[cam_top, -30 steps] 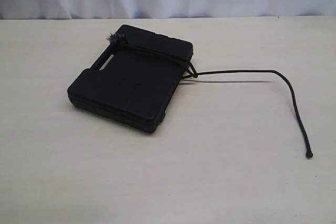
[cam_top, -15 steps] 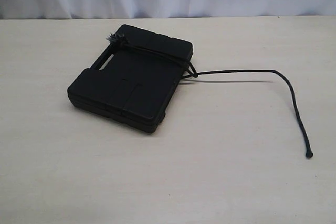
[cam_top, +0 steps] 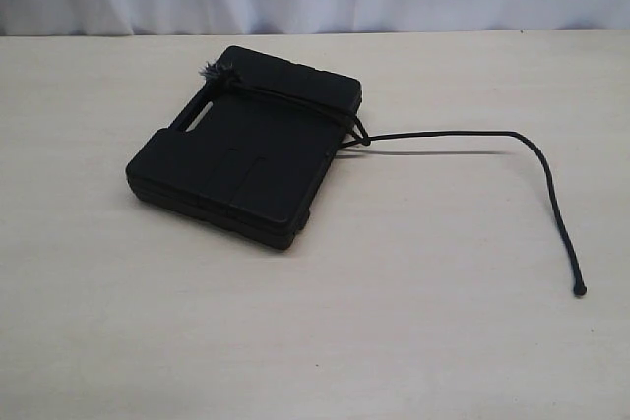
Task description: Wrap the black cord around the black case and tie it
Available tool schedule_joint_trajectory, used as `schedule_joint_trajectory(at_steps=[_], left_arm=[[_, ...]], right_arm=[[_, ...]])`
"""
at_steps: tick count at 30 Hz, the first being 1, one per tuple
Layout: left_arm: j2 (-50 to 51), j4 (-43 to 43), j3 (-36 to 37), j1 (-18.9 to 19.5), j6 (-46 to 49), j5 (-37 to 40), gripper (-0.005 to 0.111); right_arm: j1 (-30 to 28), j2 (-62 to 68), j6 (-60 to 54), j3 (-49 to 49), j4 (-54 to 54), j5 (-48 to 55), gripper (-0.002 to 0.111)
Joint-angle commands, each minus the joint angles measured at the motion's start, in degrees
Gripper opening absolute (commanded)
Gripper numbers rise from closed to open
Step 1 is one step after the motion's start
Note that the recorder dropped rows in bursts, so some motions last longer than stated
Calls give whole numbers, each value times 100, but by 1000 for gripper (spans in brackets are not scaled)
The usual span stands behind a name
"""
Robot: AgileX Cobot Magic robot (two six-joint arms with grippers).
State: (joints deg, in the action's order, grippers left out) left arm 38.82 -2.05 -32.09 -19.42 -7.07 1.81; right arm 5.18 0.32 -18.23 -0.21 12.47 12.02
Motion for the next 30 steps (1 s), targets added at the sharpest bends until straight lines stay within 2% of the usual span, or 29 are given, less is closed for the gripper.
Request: schedule_joint_trajectory(at_steps=[1, 3, 5, 12, 15, 16, 20, 21, 26, 30], left_arm=[[-38, 3, 50, -34, 134, -66, 0], [-38, 21, 82, -34, 147, 48, 0], [-119, 467, 377, -34, 152, -9, 0], [-1457, 563, 2781, -34, 426, -1233, 0], [-2006, 320, 3209, 114, 426, -1566, 0], [-2317, 162, 3209, 291, 411, -880, 0], [-3157, 69, 3209, 933, 402, -38, 0], [-3443, 33, 3209, 1250, 402, 250, 0], [-3882, -19, 3209, 1970, 454, 1009, 0], [-3882, -19, 3209, 2240, 558, 1268, 0]], right_arm=[[-37, -32, -40, 21, 15, 11, 5], [-37, -32, -40, 21, 15, 11, 5], [-37, -32, -40, 21, 15, 11, 5], [-37, -32, -40, 21, 15, 11, 5], [-37, -32, -40, 21, 15, 11, 5], [-37, -32, -40, 21, 15, 11, 5], [-37, -32, -40, 21, 15, 11, 5], [-37, -32, -40, 21, 15, 11, 5], [-37, -32, -40, 21, 15, 11, 5], [-37, -32, -40, 21, 15, 11, 5]])
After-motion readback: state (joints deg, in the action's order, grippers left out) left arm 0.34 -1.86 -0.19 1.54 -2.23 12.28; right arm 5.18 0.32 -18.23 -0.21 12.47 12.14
